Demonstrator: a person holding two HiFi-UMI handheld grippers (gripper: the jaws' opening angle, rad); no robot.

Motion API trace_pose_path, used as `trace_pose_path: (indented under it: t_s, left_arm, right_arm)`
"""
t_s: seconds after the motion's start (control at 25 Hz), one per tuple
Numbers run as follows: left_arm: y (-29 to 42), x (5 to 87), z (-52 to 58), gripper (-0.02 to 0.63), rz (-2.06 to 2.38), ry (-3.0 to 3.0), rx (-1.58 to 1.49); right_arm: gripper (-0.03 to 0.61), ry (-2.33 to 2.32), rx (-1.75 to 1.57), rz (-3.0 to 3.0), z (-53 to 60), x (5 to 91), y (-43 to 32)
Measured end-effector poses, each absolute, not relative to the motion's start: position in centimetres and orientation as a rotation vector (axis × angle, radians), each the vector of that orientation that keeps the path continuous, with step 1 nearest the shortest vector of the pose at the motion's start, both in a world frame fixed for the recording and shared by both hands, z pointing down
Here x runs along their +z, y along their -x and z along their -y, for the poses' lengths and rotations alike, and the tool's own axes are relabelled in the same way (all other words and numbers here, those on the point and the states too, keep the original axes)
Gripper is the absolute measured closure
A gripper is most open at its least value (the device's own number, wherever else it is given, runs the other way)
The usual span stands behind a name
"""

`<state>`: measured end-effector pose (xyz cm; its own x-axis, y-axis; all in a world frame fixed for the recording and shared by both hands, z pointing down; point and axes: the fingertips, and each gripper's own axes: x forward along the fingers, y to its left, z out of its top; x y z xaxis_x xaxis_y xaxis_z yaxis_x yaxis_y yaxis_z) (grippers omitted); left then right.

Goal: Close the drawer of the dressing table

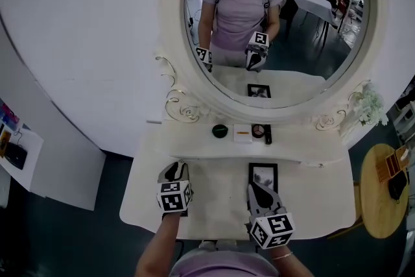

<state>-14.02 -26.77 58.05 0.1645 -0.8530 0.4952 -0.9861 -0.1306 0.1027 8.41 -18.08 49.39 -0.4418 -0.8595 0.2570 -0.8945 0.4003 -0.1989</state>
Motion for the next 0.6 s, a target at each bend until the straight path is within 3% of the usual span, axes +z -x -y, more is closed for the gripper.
trace_pose_path:
  t_s: [0.6]
  left_arm:
    - [10.9,52.9,23.2,0.54,1.599,-2.249,0.315]
  right_arm:
    - [0.577,-1.582,0.464,2.543,16.8,49.0,-7.0]
